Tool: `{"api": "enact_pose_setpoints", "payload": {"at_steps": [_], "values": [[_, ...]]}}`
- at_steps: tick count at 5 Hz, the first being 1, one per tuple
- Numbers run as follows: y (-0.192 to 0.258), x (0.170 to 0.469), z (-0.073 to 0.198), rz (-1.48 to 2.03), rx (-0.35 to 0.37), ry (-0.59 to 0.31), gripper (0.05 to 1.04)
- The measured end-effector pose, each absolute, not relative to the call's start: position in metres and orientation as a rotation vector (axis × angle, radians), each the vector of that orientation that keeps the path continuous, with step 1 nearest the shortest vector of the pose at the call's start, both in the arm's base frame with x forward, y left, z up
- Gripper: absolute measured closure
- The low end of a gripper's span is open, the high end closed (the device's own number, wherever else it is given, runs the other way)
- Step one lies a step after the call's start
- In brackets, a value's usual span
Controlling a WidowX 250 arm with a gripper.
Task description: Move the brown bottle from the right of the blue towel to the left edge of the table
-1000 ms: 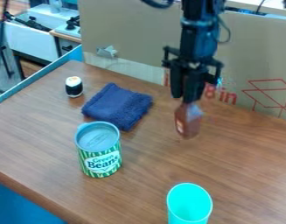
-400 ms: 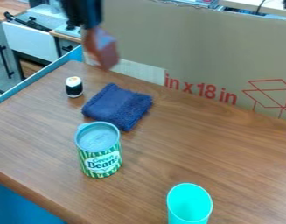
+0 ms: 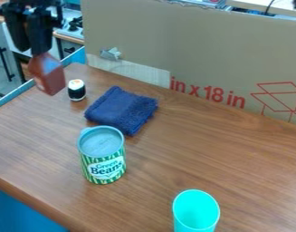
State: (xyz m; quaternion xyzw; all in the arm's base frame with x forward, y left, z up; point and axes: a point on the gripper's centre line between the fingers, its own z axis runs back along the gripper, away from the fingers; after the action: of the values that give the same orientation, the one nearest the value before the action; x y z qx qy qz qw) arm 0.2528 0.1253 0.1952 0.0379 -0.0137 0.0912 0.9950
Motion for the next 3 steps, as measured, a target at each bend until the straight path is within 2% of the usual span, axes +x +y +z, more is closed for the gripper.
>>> {"api": "enact_pose_setpoints", "payload": {"at_steps": [1,3], "values": [[0.141,0.243,0.167,0.229,0.048,0.075,0.726],[0.164,0.233,0.129,0.267,0.069,0.159,0.726]]}}
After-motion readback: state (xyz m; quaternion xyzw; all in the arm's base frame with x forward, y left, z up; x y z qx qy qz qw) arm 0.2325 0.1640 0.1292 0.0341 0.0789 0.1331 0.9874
